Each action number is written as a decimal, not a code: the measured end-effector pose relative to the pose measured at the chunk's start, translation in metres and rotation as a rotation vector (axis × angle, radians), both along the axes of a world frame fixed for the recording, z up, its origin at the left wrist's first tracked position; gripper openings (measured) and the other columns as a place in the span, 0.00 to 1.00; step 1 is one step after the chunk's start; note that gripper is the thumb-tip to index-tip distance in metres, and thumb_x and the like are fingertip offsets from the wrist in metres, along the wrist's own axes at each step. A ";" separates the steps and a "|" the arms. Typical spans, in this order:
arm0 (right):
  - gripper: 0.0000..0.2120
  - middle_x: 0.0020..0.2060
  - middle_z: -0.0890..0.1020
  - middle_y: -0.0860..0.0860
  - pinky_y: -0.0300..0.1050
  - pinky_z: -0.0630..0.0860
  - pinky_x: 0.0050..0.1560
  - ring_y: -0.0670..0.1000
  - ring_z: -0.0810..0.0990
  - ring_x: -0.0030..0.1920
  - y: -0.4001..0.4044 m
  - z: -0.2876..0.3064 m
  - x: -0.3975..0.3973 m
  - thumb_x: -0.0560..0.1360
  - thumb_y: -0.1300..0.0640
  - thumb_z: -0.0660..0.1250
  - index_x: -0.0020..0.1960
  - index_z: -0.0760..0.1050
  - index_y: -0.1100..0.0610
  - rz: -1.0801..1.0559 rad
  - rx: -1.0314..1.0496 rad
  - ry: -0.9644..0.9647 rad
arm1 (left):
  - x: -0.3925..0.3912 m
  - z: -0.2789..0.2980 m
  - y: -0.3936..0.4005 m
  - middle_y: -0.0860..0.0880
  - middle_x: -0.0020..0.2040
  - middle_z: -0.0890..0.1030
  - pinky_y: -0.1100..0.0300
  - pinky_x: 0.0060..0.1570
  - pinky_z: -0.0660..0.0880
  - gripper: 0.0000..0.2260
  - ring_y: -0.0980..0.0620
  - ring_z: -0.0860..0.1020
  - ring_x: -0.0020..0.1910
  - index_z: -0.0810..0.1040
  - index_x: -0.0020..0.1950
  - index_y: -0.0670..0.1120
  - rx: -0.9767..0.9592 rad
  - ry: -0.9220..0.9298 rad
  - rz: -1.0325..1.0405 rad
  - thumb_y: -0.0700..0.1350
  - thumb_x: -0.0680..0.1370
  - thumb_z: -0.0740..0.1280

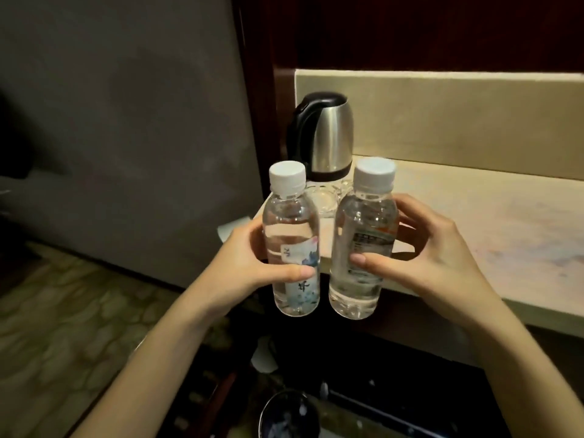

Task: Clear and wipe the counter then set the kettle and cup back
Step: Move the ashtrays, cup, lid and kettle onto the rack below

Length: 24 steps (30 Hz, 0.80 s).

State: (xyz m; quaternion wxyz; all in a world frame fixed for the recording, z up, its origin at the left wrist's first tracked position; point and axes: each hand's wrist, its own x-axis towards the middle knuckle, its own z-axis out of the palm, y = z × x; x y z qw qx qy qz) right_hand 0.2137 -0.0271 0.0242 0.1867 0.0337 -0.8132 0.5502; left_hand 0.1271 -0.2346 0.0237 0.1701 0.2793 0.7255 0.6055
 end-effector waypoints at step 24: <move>0.28 0.54 0.81 0.39 0.42 0.76 0.58 0.41 0.78 0.57 -0.275 -0.095 -0.071 0.63 0.52 0.79 0.61 0.74 0.47 -0.162 -0.106 -0.125 | -0.111 -0.091 -0.245 0.52 0.50 0.85 0.65 0.47 0.78 0.22 0.55 0.83 0.50 0.79 0.53 0.48 -0.201 -0.052 -0.162 0.39 0.62 0.79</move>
